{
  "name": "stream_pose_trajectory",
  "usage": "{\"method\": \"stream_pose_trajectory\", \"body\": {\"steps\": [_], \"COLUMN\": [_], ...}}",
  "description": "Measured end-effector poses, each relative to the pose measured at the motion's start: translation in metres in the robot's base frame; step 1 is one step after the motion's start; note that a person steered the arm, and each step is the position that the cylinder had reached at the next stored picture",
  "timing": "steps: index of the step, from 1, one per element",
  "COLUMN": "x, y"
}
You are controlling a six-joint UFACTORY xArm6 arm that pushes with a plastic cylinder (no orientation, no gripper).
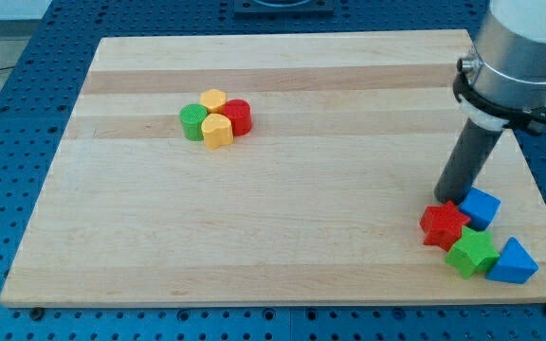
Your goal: Drag the yellow hexagon along with the red circle towards the center of the board
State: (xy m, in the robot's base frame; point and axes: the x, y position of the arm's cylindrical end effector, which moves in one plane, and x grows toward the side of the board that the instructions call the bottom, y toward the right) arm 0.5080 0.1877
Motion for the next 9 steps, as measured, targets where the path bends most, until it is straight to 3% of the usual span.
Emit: {"method": "stream_pose_trajectory", "body": {"steps": [5, 7, 9], "x": [-0.04, -0.116, -0.155], "y": [-0.008, -0.044, -0.086]}}
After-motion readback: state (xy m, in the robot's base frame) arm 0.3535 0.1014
